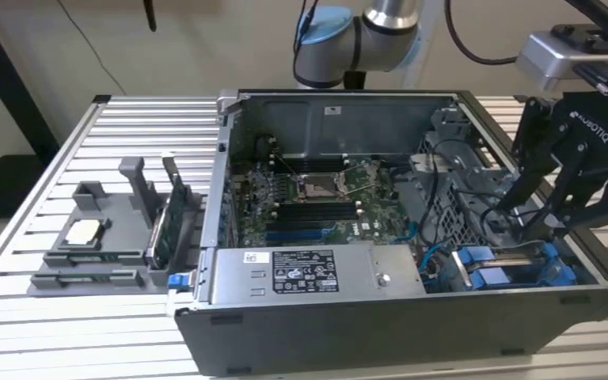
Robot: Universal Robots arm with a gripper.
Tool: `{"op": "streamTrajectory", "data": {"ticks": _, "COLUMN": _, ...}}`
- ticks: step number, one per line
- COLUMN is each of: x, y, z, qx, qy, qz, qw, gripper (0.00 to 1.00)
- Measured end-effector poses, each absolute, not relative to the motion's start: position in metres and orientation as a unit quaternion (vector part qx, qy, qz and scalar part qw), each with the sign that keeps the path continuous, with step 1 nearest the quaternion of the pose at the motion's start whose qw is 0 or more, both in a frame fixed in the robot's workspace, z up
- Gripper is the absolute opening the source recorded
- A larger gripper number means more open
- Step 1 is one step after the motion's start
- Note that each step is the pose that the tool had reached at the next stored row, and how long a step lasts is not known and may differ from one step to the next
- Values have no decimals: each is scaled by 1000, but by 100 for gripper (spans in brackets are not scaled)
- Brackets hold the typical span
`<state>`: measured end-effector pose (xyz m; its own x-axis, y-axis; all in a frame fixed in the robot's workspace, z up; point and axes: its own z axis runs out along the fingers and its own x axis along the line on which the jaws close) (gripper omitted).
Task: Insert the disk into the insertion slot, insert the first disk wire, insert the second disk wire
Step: 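Insert the disk into the insertion slot, then insert the first disk wire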
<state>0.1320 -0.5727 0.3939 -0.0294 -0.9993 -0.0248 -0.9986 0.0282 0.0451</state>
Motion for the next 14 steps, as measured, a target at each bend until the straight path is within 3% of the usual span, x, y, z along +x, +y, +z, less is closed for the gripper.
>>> {"op": "streamTrajectory", "data": {"ticks": 9, "x": 136, "y": -556, "z": 394, "qx": 697, "qy": -717, "qz": -25, "qw": 7, "gripper": 47}}
{"op": "streamTrajectory", "data": {"ticks": 14, "x": 136, "y": -555, "z": 389, "qx": 697, "qy": -717, "qz": -33, "qw": -1, "gripper": 47}}
